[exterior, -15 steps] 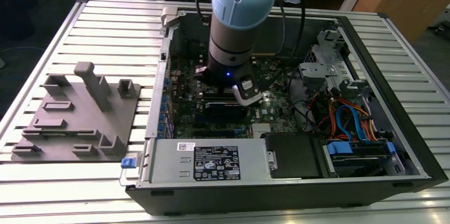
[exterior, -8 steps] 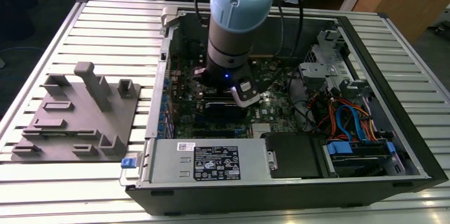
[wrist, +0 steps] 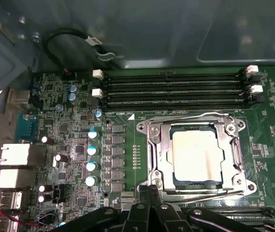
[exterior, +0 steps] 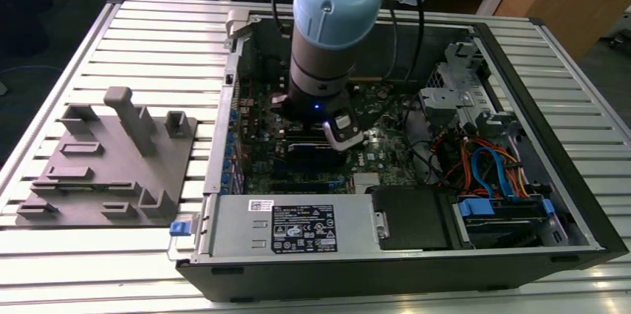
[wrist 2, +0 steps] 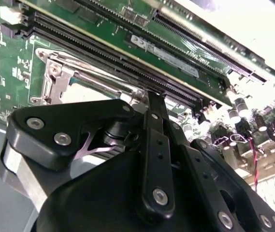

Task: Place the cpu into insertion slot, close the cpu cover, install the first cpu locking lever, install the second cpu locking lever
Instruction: 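Install the second cpu locking lever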

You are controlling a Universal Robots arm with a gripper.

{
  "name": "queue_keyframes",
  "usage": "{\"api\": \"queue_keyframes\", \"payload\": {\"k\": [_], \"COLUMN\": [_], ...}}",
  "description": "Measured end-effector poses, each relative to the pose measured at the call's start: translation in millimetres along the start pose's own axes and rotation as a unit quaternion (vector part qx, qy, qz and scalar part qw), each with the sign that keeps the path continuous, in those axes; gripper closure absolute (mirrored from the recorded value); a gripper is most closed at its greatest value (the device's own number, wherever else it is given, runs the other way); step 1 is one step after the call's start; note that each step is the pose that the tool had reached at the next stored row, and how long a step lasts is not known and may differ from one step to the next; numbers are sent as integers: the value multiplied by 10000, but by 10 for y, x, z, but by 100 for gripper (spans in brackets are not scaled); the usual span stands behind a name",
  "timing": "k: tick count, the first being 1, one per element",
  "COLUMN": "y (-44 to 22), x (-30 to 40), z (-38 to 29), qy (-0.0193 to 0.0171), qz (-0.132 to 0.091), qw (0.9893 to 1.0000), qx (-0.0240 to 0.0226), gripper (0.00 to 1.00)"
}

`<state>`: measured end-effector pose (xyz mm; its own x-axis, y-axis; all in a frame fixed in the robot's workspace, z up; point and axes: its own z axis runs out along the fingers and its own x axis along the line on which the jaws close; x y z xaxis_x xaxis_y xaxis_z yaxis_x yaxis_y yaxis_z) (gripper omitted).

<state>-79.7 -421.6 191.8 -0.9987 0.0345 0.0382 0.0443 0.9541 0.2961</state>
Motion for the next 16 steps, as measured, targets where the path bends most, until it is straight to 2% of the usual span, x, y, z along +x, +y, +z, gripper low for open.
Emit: {"api": "queue_keyframes", "payload": {"k": [4, 9, 16], "y": [8, -11, -36], "x": [2, 2, 1], "z": [-35, -63, -75], "qy": [1, 0, 1], "qz": [0, 0, 0], "qw": [10000, 10000, 10000], "qx": [-5, -4, 0], "gripper": [90, 90, 90]}}
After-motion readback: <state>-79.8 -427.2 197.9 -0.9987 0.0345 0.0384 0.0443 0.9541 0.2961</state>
